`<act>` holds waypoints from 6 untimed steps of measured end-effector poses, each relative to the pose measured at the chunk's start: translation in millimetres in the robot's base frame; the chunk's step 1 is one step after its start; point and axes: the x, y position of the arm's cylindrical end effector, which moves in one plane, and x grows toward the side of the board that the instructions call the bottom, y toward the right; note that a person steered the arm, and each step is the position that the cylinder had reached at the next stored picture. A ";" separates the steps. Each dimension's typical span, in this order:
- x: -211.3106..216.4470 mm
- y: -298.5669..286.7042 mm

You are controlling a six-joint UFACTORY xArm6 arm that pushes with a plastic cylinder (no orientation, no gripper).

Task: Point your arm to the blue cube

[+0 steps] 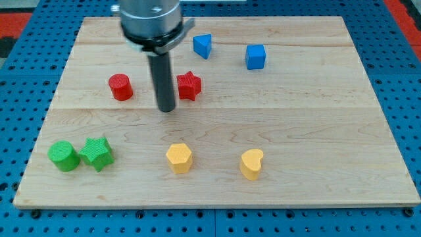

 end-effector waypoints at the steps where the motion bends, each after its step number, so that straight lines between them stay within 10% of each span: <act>1: -5.6 -48.3; 4: -9.4 -30.7; 6: -38.3 203.0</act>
